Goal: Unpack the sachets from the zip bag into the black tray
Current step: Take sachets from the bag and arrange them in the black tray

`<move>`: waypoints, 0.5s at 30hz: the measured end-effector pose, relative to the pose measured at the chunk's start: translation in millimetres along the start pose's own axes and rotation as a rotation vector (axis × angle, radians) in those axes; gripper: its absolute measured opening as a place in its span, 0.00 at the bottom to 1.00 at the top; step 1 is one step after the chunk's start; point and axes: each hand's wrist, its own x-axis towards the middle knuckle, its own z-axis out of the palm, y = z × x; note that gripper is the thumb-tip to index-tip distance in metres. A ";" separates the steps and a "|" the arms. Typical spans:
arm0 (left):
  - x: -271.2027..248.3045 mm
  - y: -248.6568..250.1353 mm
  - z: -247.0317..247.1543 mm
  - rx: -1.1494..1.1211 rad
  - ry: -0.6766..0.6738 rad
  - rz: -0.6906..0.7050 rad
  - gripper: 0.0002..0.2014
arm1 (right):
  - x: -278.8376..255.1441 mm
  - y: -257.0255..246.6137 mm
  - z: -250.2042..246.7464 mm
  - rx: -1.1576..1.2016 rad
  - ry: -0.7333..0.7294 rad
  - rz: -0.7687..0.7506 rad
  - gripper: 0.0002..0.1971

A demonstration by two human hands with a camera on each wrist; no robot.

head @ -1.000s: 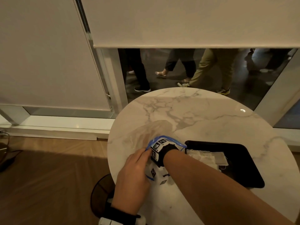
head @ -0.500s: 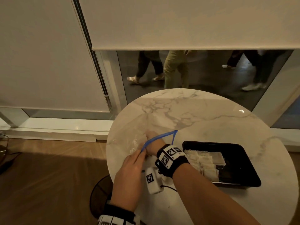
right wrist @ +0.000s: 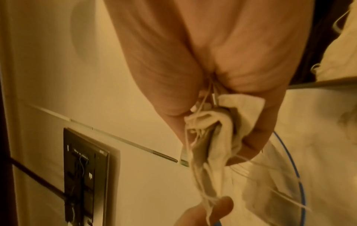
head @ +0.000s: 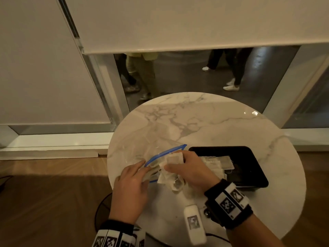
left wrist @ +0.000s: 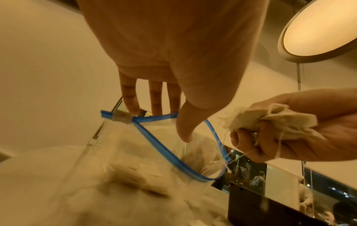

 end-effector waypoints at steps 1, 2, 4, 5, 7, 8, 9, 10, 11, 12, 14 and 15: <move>-0.4 2.1 -0.7 0.010 -0.001 -0.007 0.20 | -5.0 3.4 -5.2 0.039 0.008 0.008 0.04; -1.3 4.7 0.1 0.008 0.011 -0.001 0.15 | -11.9 5.9 -9.9 0.083 0.026 0.022 0.06; -1.0 11.6 1.3 -0.049 0.054 0.036 0.11 | -22.0 10.9 -17.3 0.148 0.047 0.034 0.08; -0.8 17.6 -0.2 -0.101 0.075 0.054 0.13 | -25.8 12.8 -19.8 0.178 0.043 0.033 0.09; -0.4 31.9 -2.3 -0.284 0.077 0.039 0.17 | -34.7 11.9 -24.5 0.232 0.026 0.012 0.09; -0.3 40.6 -4.0 -0.417 0.056 -0.010 0.17 | -38.0 10.2 -26.1 0.247 0.021 0.005 0.08; -0.3 49.1 -3.8 -0.572 0.030 -0.079 0.17 | -40.5 8.8 -28.7 0.266 0.017 -0.001 0.07; -0.7 57.7 -3.7 -0.732 -0.001 -0.163 0.16 | -42.6 6.7 -29.9 0.291 0.006 -0.006 0.07; -0.7 67.4 -3.7 -0.879 -0.041 -0.249 0.17 | -44.2 5.3 -31.2 0.328 -0.011 -0.008 0.07; 0.4 76.2 -2.5 -0.999 -0.085 -0.328 0.19 | -45.8 2.9 -32.9 0.375 -0.033 -0.010 0.08; 2.3 93.1 -2.3 -1.195 -0.205 -0.479 0.23 | -48.3 -0.6 -35.1 0.465 -0.079 -0.005 0.08; 3.2 100.2 -2.4 -1.279 -0.275 -0.555 0.26 | -49.2 -1.5 -35.6 0.497 -0.098 0.002 0.09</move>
